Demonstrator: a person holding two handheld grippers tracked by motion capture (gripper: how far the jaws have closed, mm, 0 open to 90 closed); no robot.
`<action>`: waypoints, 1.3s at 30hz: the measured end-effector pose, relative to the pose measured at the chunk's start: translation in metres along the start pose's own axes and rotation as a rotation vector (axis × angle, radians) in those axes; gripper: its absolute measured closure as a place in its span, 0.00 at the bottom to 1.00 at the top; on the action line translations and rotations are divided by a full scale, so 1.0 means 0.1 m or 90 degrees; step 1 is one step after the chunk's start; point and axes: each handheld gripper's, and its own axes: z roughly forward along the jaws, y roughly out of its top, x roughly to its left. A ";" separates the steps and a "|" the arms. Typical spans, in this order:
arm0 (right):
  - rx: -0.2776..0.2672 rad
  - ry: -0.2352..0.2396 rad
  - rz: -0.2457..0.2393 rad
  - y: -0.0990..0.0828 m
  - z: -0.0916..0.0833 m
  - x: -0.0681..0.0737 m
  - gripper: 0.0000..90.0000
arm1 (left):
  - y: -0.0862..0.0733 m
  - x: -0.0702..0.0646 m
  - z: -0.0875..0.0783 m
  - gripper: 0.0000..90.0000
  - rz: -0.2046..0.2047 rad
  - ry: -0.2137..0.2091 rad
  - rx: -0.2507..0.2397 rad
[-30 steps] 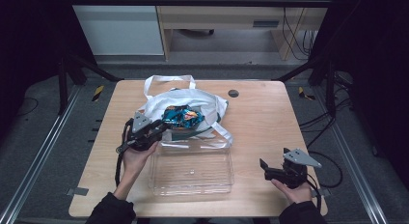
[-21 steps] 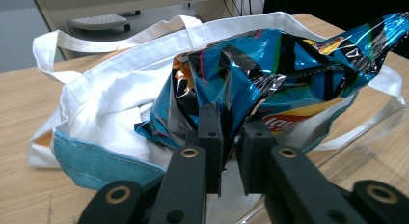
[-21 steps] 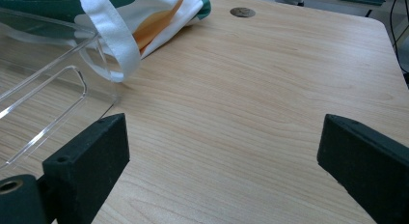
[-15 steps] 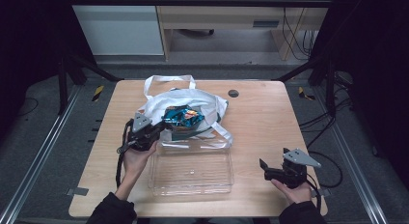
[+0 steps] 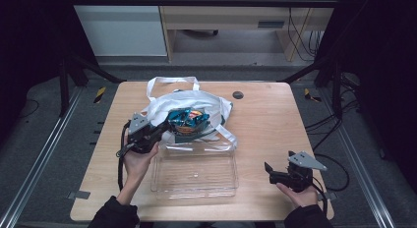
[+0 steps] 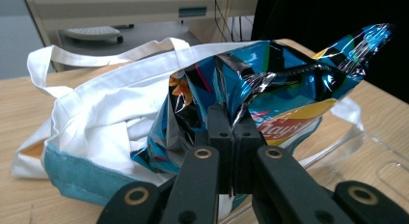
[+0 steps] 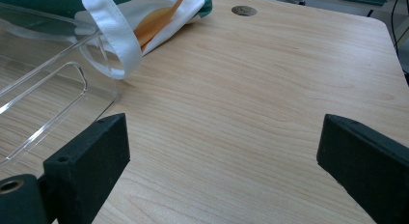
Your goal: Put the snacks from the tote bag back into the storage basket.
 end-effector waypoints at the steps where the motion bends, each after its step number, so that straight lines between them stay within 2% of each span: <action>1: 0.000 0.000 0.000 0.00 0.00 0.00 0.05 | 0.03 -0.01 -0.03 1.00 -0.004 -0.003 -0.009; 10: 0.001 0.001 -0.001 0.00 -0.01 0.00 0.05 | 0.14 -0.08 -0.19 1.00 -0.014 -0.006 -0.043; 20: 0.002 0.001 -0.003 0.00 -0.01 0.01 0.05 | 0.25 -0.09 -0.36 1.00 -0.025 -0.020 -0.082; 33: 0.005 0.002 0.000 0.00 0.00 0.00 0.05 | 0.43 -0.12 -0.69 1.00 -0.045 -0.047 -0.158; 39: 0.003 0.002 -0.004 0.00 -0.01 0.01 0.05 | 0.49 -0.14 -0.83 1.00 -0.045 -0.057 -0.183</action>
